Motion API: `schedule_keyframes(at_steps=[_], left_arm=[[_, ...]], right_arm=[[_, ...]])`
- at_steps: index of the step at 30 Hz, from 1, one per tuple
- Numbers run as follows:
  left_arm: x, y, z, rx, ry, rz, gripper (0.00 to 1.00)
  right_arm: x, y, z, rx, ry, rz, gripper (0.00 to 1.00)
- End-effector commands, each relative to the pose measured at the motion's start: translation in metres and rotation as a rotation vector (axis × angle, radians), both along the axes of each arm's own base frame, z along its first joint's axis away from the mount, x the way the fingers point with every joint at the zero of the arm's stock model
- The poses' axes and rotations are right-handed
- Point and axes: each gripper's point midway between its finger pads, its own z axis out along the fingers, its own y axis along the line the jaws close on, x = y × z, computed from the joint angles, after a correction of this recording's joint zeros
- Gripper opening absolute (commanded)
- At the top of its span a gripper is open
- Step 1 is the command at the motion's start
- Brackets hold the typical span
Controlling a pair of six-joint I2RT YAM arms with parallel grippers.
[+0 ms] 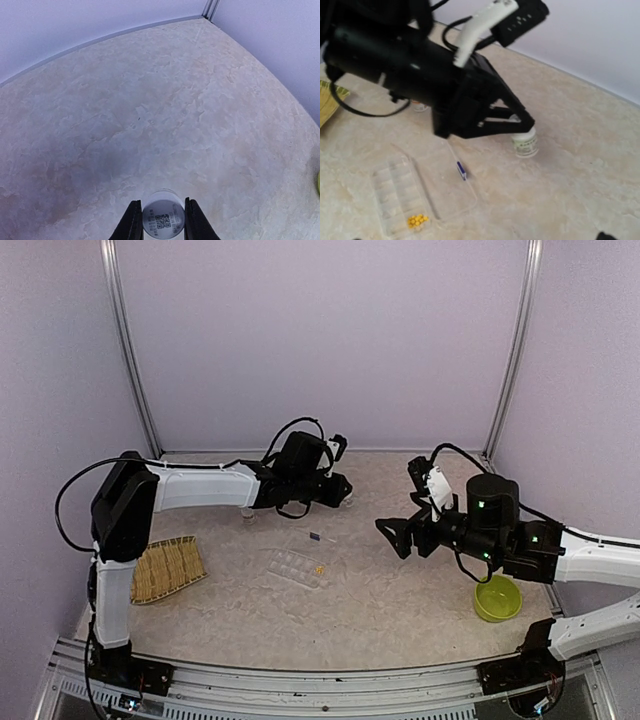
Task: Sort the pills into containers
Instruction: Place the pill bottle at the center of the board.
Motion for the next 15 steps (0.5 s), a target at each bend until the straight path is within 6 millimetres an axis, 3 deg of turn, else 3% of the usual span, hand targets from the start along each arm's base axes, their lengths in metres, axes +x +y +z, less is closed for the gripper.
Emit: schedule_keyframes(at_steps=[1, 9, 15], left_arm=[[0.026, 0.004, -0.015, 0.076, -0.053, 0.081, 0.0], [0.05, 0.007, -0.055, 0.154, -0.063, 0.174, 0.0], [0.056, 0.009, -0.071, 0.169, -0.061, 0.196, 0.0]], right_arm=[[0.002, -0.006, -0.003, 0.004, 0.01, -0.026, 1.0], [0.002, -0.007, -0.01, -0.004, 0.026, -0.027, 1.0], [0.002, -0.007, -0.016, -0.008, 0.036, -0.028, 1.0]])
